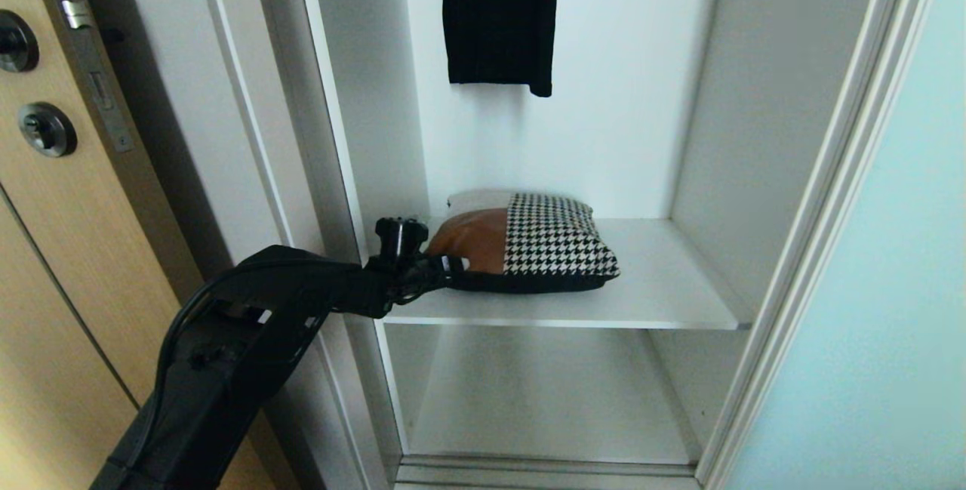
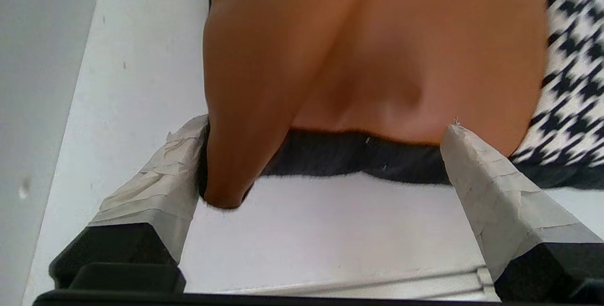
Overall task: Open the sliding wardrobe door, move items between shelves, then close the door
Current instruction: Place the pillow on the lower shelf
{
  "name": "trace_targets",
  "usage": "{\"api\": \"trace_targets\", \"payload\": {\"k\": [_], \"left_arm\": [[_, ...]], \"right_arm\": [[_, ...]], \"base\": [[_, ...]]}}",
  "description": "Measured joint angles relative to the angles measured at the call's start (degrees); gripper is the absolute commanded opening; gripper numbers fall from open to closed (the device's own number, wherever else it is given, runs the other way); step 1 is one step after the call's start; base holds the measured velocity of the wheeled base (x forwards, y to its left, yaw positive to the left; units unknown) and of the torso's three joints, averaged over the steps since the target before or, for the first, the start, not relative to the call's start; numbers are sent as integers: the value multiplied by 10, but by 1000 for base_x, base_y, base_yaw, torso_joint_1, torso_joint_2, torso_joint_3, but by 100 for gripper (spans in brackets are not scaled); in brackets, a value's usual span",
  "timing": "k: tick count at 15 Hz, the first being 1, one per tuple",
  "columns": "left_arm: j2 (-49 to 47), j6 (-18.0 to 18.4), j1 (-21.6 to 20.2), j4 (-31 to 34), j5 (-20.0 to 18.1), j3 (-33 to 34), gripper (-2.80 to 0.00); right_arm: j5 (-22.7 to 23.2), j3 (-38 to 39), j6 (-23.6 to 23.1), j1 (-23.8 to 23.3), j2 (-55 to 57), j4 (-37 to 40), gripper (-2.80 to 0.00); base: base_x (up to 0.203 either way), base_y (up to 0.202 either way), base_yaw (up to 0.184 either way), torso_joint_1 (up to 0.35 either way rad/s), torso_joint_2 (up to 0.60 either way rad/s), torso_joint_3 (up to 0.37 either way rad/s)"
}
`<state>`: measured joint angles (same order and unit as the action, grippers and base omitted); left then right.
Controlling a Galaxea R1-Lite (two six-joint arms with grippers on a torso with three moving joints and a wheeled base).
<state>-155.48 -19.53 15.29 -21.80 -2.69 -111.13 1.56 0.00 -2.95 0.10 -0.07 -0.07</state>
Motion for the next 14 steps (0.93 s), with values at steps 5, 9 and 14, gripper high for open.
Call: {"api": "trace_targets", "payload": {"k": [5,9,14], "left_arm": [[-2,1,0,-13,0,0,-280],[-4,2,0,-12,-1,1,-280],[12,-4,20,-4,-13,40,-280]], "right_arm": [[0,0,0,0,0,0,-280],[0,0,0,0,0,0,-280],[0,0,0,0,0,0,-280]], "base": [[0,0,0,0,0,0],[0,0,0,0,0,0],[0,0,0,0,0,0]]}}
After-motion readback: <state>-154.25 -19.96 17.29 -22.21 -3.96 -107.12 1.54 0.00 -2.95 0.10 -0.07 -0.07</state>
